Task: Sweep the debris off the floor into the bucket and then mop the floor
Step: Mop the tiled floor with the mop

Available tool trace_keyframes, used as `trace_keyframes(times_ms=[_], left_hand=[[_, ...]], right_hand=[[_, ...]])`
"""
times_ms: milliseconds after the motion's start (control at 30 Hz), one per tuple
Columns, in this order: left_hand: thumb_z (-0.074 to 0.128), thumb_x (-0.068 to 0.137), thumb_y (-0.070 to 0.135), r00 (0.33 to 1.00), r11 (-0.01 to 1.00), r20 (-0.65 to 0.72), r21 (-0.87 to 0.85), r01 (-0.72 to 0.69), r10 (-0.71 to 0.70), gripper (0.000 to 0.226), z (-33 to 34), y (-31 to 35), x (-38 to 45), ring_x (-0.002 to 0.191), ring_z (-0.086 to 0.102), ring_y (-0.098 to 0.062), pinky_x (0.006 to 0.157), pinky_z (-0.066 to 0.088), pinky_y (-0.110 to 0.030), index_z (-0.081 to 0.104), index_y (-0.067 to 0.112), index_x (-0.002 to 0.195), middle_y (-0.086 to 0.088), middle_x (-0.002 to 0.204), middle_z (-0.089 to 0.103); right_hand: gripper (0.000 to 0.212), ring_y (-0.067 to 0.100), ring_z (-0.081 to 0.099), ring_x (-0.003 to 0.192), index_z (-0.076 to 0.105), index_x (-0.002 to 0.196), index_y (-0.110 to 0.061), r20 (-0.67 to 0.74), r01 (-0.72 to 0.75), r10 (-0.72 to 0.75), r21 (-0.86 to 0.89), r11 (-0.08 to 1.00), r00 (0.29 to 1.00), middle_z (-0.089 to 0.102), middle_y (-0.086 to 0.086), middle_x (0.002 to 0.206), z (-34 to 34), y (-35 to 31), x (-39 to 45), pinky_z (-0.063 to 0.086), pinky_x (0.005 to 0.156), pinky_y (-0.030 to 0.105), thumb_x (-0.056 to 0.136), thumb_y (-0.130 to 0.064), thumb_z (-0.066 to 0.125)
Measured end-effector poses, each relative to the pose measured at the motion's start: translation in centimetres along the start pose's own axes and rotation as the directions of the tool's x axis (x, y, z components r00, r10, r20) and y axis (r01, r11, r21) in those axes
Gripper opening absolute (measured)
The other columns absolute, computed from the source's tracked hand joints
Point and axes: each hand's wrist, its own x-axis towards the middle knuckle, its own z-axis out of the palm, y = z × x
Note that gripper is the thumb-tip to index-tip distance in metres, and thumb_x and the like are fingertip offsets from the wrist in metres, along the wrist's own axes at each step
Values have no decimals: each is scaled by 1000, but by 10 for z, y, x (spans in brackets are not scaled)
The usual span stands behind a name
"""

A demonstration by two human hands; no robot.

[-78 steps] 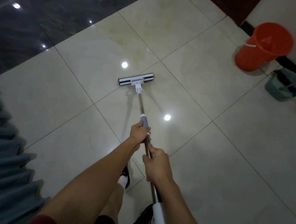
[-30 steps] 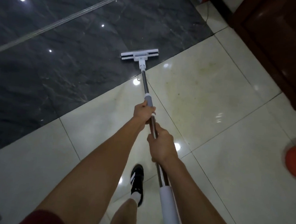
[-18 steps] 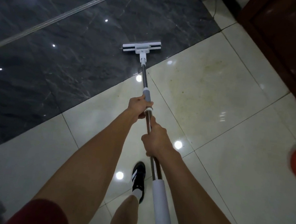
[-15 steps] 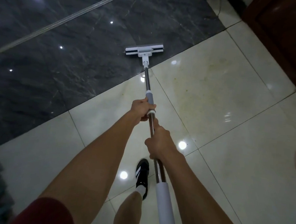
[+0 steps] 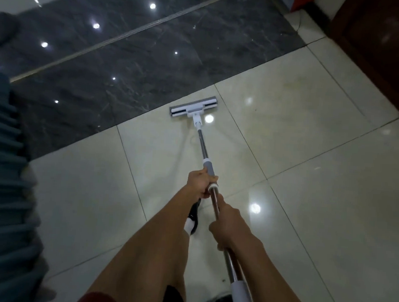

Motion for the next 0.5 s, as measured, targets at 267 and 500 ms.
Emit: trace_keyframes(times_ms=[267, 500], left_hand=[[80, 82, 7, 998, 998, 0, 13, 63, -63, 40, 47, -157, -97, 68, 68, -25, 62, 56, -35, 70, 8, 121, -9, 83, 73], [79, 82, 8, 999, 997, 13, 70, 41, -42, 30, 39, -235, -158, 71, 69, -27, 70, 57, -41, 70, 8, 111, -17, 95, 74]], right_hand=[[83, 21, 64, 79, 15, 155, -37, -1, 6, -6, 9, 1000, 1000, 59, 4, 100, 53, 134, -129, 57, 62, 28, 88, -1, 48], [88, 18, 64, 81, 13, 154, -44, -37, -48, 53, 118, 992, 998, 62, 4, 97, 115, 178, -202, 57, 71, 30, 84, -4, 47]])
